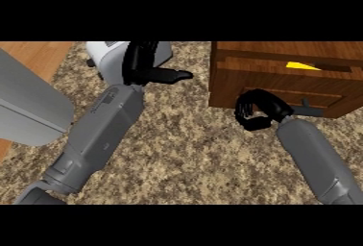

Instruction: Pick up the cup, place it into the drawer and close the drawer

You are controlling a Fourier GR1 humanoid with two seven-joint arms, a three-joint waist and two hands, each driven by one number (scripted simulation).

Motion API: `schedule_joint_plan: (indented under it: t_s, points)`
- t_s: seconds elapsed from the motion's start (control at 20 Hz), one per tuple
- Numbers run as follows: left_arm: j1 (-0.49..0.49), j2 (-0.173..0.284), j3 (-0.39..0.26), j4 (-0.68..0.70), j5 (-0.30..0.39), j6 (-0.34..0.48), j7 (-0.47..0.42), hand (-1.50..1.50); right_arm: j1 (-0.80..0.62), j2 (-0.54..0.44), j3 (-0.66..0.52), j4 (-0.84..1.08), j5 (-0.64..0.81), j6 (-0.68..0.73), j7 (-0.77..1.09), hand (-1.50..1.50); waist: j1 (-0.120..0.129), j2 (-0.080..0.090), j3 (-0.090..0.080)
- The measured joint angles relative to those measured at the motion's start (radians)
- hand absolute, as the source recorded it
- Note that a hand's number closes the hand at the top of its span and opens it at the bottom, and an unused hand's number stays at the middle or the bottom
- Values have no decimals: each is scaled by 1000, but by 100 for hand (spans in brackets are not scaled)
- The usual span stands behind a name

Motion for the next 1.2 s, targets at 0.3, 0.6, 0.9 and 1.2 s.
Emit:
schedule_joint_plan:
  t_s: [0.3,0.6,0.9,1.2]
  points:
    - [62,41,-8,-63,3,-43,22,-150,-124,-23,-109,162,-52,-20,-68,150,34,11,8]
    - [99,68,-18,-102,4,-77,38,-150,-130,-34,-144,192,-99,38,-101,150,49,9,8]
    - [121,86,-22,-127,6,-105,46,-150,-125,-56,-168,185,-151,133,-102,150,64,12,12]
    - [145,90,-24,-146,13,-134,47,-150,-110,-77,-184,160,-192,202,-97,150,79,19,16]
